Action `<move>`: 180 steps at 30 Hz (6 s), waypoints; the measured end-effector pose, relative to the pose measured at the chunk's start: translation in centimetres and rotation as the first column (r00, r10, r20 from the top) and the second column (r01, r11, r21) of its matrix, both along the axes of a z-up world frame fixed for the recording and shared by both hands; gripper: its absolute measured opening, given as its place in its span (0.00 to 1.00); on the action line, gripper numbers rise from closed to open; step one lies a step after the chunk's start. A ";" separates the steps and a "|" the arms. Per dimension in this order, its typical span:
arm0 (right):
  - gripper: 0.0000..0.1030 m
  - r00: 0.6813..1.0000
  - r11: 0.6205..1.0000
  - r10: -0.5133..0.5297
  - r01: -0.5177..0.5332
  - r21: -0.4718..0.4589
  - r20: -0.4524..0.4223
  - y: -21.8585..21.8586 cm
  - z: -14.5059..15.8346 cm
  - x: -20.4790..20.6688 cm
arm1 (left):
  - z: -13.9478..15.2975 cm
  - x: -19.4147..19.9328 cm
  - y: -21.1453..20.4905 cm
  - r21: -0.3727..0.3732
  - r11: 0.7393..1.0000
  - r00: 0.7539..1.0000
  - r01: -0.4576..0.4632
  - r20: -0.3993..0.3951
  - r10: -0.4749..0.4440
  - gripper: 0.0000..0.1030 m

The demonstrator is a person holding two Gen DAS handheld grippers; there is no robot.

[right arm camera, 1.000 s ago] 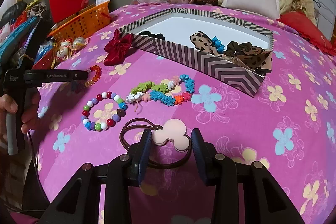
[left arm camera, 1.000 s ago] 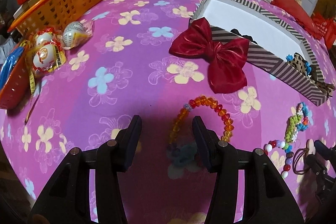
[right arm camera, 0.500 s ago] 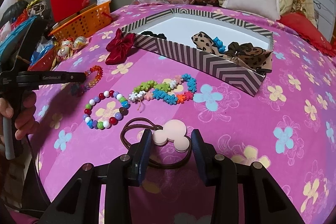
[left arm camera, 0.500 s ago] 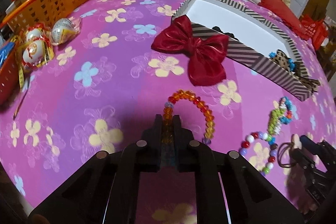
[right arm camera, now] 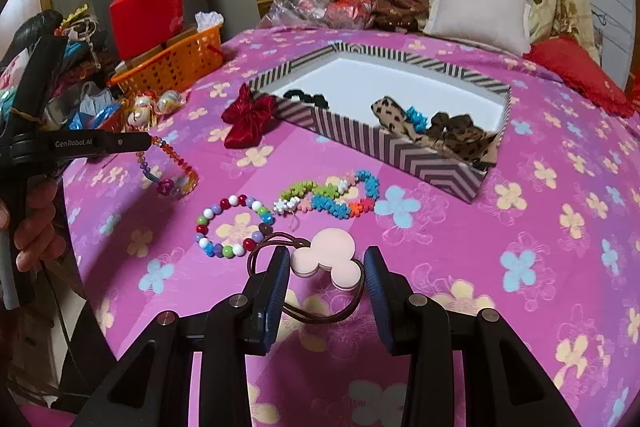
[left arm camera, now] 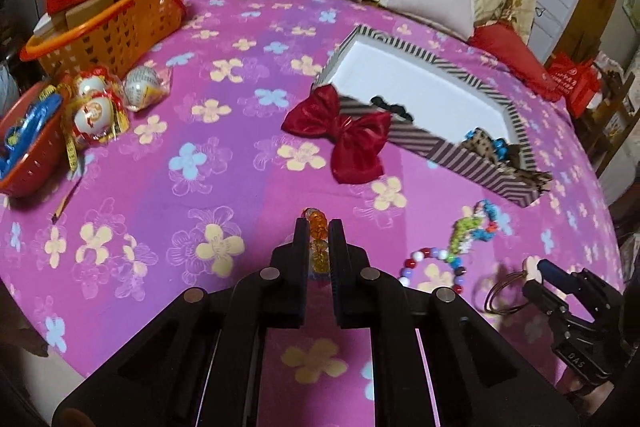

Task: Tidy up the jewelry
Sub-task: 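Carry the orange bracelet and Mickey hair tie over the tray with both tools, then open both tools to release the bracelet and hair tie into the tray, then move the left tool to the red satin bow on the tray rim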

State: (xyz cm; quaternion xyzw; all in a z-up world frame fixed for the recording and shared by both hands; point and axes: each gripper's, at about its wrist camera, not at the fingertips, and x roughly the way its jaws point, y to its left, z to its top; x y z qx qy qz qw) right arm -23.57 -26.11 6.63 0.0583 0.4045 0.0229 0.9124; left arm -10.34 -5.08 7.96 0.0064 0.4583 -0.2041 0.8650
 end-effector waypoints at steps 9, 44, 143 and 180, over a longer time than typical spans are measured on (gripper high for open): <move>0.36 0.999 1.000 -0.018 0.018 0.002 0.034 -0.5 1.8 -0.9 | 3.3 -1.6 -0.6 -0.003 1.000 0.998 0.019 0.055 -0.018 0.08; 0.36 0.998 0.999 -0.038 0.039 -0.021 0.055 -4.2 3.5 4.4 | 5.0 0.8 -9.1 0.158 0.984 0.986 0.080 0.135 -0.101 0.08; 0.59 0.988 0.988 -0.151 0.152 0.010 -0.037 -8.4 1.7 10.0 | 0.3 7.7 -13.0 0.084 0.995 0.999 -0.054 0.000 0.054 0.59; 0.59 0.999 0.997 0.021 -0.018 0.075 -0.034 -1.7 0.6 5.9 | -5.0 11.2 -4.5 -0.144 0.923 0.904 -0.356 -0.302 0.301 0.61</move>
